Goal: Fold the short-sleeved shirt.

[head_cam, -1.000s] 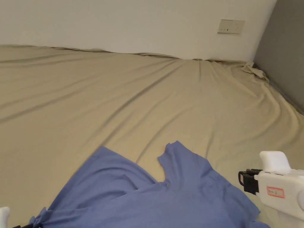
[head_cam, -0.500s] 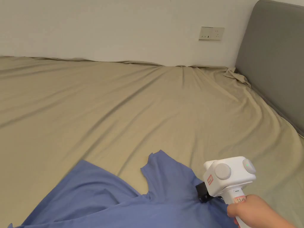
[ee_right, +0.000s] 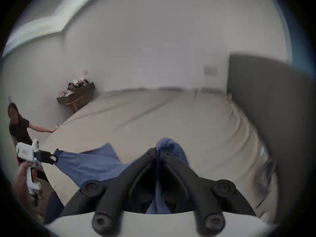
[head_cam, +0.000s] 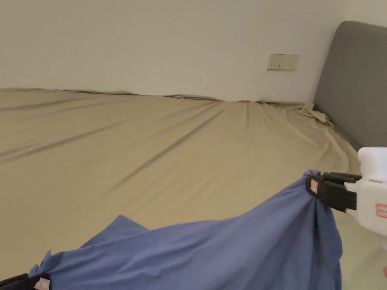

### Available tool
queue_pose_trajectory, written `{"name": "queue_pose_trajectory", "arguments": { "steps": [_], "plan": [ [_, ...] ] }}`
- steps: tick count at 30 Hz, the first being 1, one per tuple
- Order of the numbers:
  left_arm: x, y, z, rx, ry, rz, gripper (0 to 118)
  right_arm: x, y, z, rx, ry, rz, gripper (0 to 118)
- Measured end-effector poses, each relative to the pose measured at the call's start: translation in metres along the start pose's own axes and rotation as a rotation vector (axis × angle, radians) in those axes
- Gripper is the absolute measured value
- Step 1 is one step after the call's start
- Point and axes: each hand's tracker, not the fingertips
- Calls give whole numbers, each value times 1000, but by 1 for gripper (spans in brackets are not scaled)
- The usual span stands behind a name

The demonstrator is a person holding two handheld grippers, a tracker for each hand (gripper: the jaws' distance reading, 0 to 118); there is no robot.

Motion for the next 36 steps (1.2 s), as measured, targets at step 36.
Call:
{"name": "queue_pose_trajectory", "arguments": {
  "steps": [36],
  "plan": [
    [145, 386, 22, 380, 171, -258, 16, 28, 340, -107, 43, -226, -137, 4]
  ]
}}
